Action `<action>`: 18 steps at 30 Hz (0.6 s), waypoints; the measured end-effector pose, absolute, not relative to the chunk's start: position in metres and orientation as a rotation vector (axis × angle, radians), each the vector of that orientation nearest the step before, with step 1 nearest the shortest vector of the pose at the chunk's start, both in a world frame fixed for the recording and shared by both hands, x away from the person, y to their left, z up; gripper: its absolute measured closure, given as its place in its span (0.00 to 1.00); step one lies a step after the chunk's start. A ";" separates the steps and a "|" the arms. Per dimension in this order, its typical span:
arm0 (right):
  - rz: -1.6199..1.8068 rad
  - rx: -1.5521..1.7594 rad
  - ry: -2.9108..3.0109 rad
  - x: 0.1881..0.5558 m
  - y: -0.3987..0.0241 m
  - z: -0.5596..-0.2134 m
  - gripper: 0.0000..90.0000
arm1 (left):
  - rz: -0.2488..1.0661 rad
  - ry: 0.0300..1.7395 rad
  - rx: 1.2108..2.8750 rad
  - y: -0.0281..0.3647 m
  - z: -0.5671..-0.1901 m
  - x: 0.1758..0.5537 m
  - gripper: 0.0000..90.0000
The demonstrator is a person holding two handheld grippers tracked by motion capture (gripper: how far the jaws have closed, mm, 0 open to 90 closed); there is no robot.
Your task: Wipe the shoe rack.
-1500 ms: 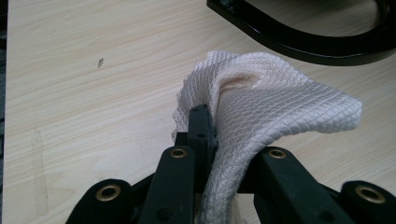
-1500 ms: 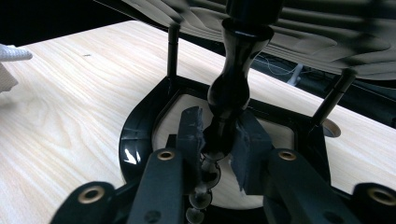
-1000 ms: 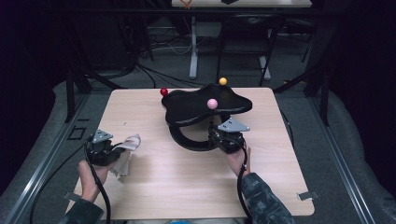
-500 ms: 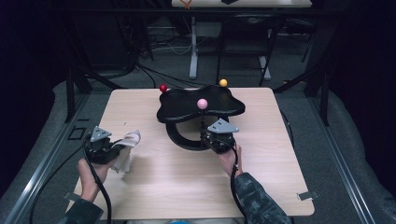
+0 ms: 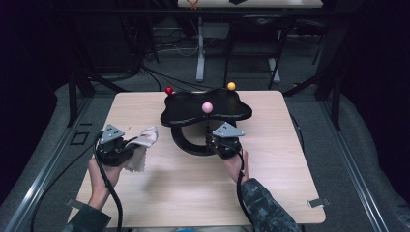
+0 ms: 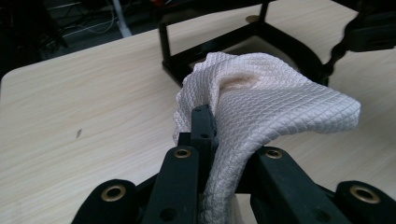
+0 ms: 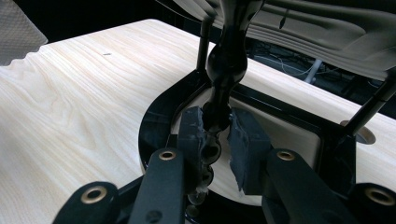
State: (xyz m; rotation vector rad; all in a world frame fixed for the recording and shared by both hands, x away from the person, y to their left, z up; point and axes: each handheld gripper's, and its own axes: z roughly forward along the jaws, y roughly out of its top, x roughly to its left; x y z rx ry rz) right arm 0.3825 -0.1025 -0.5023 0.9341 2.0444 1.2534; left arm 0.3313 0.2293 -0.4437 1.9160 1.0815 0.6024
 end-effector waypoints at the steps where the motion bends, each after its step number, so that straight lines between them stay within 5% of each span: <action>1: 1.224 0.954 2.042 0.382 -0.102 -0.501 0.83 | 0.603 1.070 1.922 0.226 -0.441 0.331 0.93; 18: 1.227 0.986 2.091 0.384 -0.103 -0.495 0.82 | 0.612 0.898 1.974 0.172 -0.387 0.334 0.93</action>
